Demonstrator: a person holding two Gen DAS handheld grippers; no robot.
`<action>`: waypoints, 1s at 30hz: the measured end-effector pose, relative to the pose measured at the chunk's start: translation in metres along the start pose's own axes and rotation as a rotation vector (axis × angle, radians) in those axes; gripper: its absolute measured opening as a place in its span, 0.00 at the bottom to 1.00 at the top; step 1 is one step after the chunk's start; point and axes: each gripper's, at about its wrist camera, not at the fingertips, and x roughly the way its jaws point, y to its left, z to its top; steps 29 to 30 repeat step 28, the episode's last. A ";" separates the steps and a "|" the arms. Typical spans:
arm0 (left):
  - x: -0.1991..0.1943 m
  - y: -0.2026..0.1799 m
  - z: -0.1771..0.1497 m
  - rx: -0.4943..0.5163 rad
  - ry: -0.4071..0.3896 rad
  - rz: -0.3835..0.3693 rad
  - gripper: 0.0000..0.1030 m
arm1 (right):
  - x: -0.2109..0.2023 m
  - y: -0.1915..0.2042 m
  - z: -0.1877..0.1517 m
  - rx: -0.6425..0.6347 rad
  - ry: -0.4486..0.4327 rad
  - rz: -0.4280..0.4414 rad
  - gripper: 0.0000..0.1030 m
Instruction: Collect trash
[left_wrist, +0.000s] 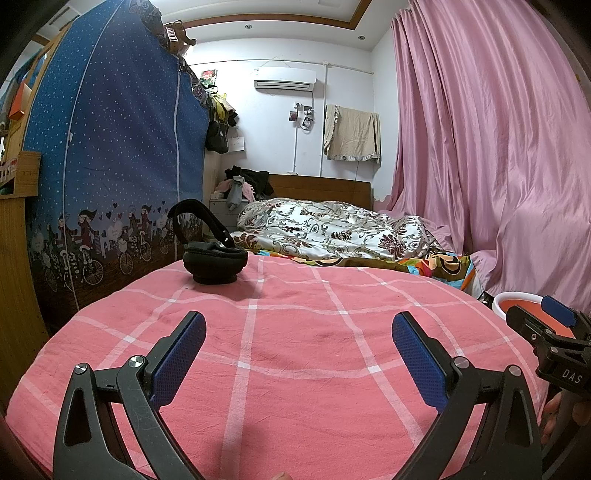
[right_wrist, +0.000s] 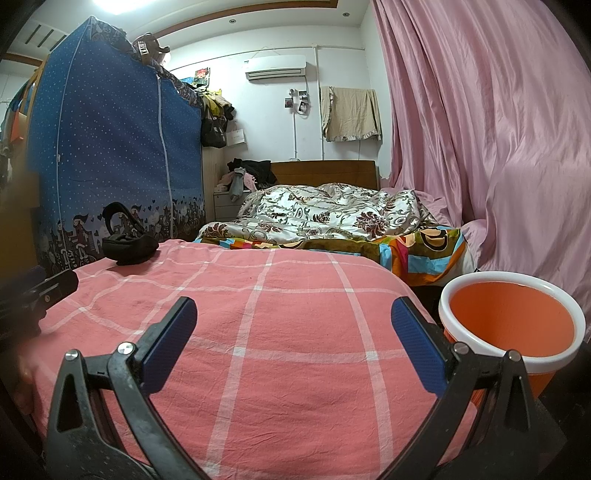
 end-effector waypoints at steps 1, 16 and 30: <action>0.000 0.000 0.000 0.000 0.000 0.000 0.96 | 0.000 0.000 0.000 0.000 0.000 0.000 1.00; 0.000 -0.002 0.003 -0.002 0.007 0.026 0.96 | 0.000 0.001 0.000 0.001 0.003 0.000 1.00; 0.001 -0.001 0.002 0.008 0.007 0.027 0.96 | -0.001 0.002 -0.005 0.002 0.007 0.000 1.00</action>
